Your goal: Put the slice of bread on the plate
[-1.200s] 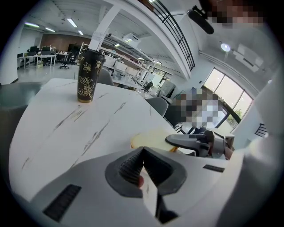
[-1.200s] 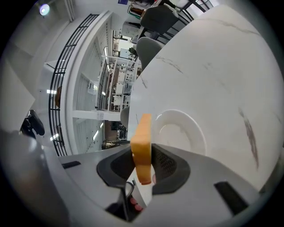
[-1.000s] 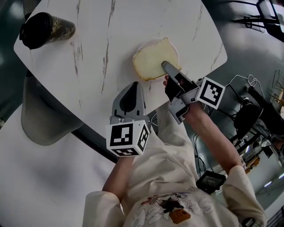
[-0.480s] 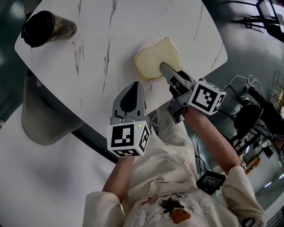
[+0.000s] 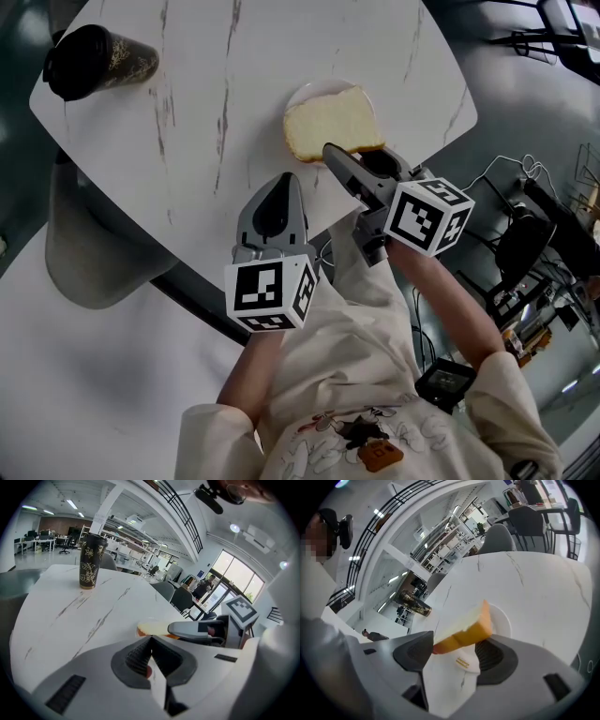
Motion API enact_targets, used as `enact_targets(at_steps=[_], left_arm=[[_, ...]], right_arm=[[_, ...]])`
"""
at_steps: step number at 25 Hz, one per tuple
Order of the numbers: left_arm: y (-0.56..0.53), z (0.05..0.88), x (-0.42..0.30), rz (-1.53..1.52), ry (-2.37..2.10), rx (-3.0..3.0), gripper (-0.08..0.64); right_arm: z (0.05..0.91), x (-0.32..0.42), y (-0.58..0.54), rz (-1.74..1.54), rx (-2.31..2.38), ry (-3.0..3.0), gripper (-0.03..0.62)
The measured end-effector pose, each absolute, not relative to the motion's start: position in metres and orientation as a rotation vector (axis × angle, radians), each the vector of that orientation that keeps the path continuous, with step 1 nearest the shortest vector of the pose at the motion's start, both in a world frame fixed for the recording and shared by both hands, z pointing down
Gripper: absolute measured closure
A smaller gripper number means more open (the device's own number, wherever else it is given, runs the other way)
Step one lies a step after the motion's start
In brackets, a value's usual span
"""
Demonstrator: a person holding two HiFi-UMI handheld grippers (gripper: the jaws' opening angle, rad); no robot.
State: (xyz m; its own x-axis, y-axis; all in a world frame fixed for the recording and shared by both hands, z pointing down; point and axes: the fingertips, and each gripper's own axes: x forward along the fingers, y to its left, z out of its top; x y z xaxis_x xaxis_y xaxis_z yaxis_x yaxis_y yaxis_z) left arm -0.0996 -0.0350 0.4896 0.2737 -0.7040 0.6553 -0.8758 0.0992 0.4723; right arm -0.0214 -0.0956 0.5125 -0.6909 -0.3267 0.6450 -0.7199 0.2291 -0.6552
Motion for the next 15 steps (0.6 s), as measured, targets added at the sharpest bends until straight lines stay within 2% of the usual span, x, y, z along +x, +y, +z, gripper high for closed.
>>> enact_targets(at_steps=[15], left_arm=[[-0.033, 0.529, -0.06, 0.286, -1.293, 1.658, 0.553]], right_arm=[[0.512, -0.026, -0.08, 1.464, 0.853, -2.137, 0.331]])
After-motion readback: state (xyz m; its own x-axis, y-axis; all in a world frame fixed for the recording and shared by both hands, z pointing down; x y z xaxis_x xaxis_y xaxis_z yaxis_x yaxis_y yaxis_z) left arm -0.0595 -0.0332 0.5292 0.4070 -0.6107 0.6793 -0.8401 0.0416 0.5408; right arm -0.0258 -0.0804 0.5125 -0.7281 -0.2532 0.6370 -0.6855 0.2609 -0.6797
